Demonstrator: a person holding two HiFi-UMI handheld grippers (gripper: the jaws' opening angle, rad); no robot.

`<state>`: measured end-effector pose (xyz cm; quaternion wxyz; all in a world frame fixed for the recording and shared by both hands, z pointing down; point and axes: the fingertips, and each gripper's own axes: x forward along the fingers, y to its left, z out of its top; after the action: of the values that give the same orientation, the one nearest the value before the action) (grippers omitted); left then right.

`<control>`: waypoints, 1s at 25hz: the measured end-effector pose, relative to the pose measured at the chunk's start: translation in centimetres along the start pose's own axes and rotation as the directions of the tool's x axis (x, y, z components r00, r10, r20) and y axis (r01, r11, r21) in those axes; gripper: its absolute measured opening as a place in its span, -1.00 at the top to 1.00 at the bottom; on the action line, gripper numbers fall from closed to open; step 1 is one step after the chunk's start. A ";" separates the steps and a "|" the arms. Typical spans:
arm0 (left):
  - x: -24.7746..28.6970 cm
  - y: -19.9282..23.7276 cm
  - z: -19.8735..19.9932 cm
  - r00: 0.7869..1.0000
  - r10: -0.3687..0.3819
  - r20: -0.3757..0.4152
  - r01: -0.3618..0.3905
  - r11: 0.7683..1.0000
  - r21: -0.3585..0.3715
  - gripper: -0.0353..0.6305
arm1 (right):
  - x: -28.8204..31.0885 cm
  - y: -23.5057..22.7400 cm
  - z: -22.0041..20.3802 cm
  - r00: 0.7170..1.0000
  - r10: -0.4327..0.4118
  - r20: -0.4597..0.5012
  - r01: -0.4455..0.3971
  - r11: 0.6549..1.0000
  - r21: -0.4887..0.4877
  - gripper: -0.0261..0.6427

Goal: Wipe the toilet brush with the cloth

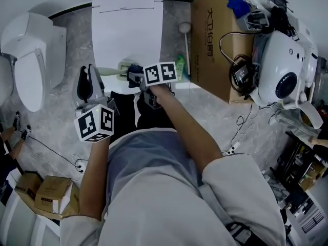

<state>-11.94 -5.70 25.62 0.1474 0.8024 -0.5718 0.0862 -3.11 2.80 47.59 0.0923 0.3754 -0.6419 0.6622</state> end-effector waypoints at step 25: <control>-1.4 0.2 0.2 0.999 -0.049 -0.016 0.049 0.999 0.006 0.89 | -5.1 8.6 1.0 0.996 0.067 0.051 -0.058 0.985 -0.161 0.60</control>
<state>-12.59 -4.53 25.06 0.1517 0.8158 -0.5507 0.0907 -4.31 2.40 37.65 0.0832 0.3649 -0.7067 0.6004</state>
